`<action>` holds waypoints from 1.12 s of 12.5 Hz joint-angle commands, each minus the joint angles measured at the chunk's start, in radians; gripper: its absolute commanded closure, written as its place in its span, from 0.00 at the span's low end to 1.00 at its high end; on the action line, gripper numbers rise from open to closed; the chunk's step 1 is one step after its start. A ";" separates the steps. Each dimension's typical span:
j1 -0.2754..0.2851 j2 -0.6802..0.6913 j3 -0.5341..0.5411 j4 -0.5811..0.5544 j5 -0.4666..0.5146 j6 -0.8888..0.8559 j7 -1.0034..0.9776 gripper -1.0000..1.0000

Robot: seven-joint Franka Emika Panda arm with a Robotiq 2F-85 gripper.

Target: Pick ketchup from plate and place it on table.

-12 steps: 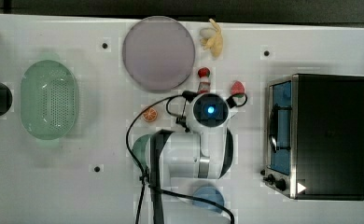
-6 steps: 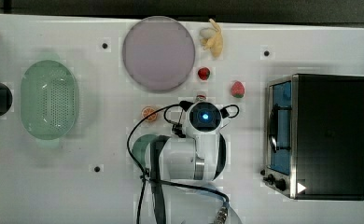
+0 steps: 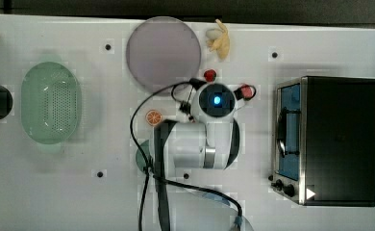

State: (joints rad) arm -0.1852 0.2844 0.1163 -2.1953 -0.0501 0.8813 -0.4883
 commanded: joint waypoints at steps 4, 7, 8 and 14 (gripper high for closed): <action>0.004 -0.116 0.043 0.340 0.006 -0.344 0.435 0.00; 0.009 -0.116 0.057 0.520 0.006 -0.545 0.463 0.00; 0.009 -0.116 0.057 0.572 0.005 -0.606 0.463 0.00; 0.008 -0.117 0.056 0.758 0.002 -0.884 0.463 0.00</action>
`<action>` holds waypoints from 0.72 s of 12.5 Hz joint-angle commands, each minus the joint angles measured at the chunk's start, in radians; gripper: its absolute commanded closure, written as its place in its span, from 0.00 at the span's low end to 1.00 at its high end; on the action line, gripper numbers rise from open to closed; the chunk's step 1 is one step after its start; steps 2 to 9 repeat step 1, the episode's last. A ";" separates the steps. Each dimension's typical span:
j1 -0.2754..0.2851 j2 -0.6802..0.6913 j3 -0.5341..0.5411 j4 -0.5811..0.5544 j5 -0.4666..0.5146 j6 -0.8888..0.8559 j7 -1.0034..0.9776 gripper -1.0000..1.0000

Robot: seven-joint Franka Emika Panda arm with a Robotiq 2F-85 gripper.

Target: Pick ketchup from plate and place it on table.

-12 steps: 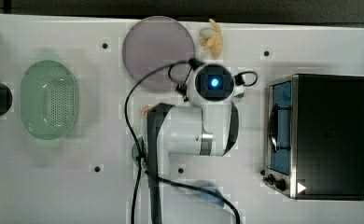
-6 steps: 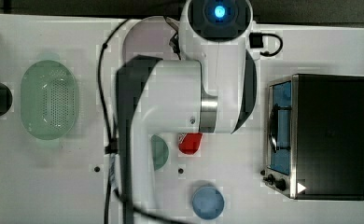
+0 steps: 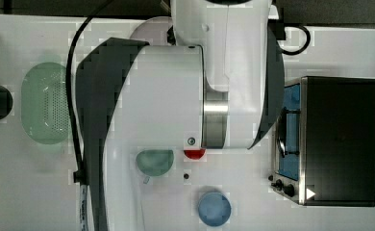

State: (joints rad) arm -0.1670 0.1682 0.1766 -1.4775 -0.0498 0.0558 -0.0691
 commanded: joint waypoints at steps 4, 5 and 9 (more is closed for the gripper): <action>-0.010 -0.001 -0.005 0.047 0.002 -0.080 0.043 0.00; -0.010 -0.001 -0.005 0.047 0.002 -0.080 0.043 0.00; -0.010 -0.001 -0.005 0.047 0.002 -0.080 0.043 0.00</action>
